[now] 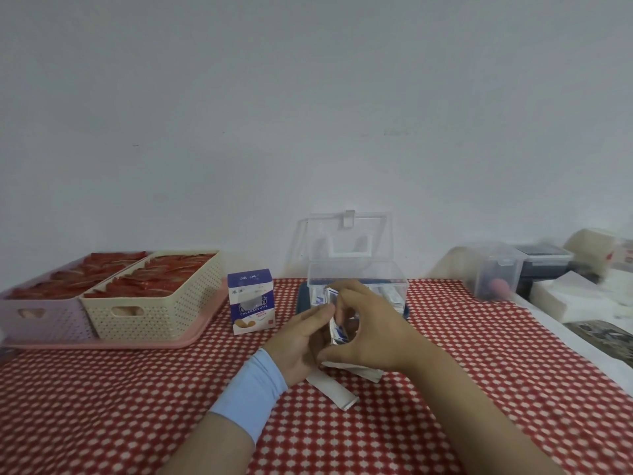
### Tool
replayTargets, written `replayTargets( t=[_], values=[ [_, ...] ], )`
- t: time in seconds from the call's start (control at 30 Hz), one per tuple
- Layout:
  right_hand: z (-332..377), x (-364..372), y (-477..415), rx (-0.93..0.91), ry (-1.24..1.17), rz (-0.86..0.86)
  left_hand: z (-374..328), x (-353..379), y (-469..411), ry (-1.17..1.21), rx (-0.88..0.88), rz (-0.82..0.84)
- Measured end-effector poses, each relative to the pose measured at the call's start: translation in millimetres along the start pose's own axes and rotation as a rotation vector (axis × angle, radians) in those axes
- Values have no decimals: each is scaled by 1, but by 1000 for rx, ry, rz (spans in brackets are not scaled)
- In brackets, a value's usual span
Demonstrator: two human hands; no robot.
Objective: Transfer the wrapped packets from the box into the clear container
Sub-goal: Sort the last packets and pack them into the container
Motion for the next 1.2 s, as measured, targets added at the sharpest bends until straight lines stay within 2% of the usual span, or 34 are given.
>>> replayTargets(
  t=[0.07, 0.13, 0.2, 0.27, 0.33, 0.43, 0.73, 0.9, 1.0, 1.1, 1.13, 1.2],
  values=[
    [0, 1, 2, 27, -45, 41, -1, 0, 2, 7, -1, 6],
    [-2, -1, 3, 77, -211, 47, -2, 0, 4, -5, -3, 10],
    [0, -9, 0, 134, -424, -19, -5, 3, 6, -27, 2, 23],
    [-3, -20, -7, 223, -498, -94, -8, 7, 8, -38, 2, 57],
    [-4, -29, -17, 275, -410, -24, -12, 11, 8, -51, -5, 89],
    [-3, -43, -37, 253, -267, 124, -27, 15, 6, -72, -1, 89],
    [-9, -104, -100, 239, -161, 179, -99, 34, -32, -196, -21, 79],
    [-34, -122, -121, 308, -187, 153, -116, 42, -62, -191, -71, 105],
    [-67, -131, -134, 405, -133, 84, -123, 35, -87, -393, -87, -7],
    [-104, -128, -141, 480, 122, 146, -139, 18, -109, -864, 68, -336],
    [-112, -122, -141, 491, 194, 207, -143, 17, -112, -1013, 114, -381],
    [-126, -106, -143, 505, 290, 340, -140, 16, -123, -1282, 83, -303]
  ],
)
Point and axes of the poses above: each hand's wrist, its own y-axis away from the middle knuckle, its own x-axis out of the palm, z = x × y, the point moved 4 cm from there along -y, towards the middle knuckle, and after that the axes turned 7 degrees about -x, right-handed, at the moved point
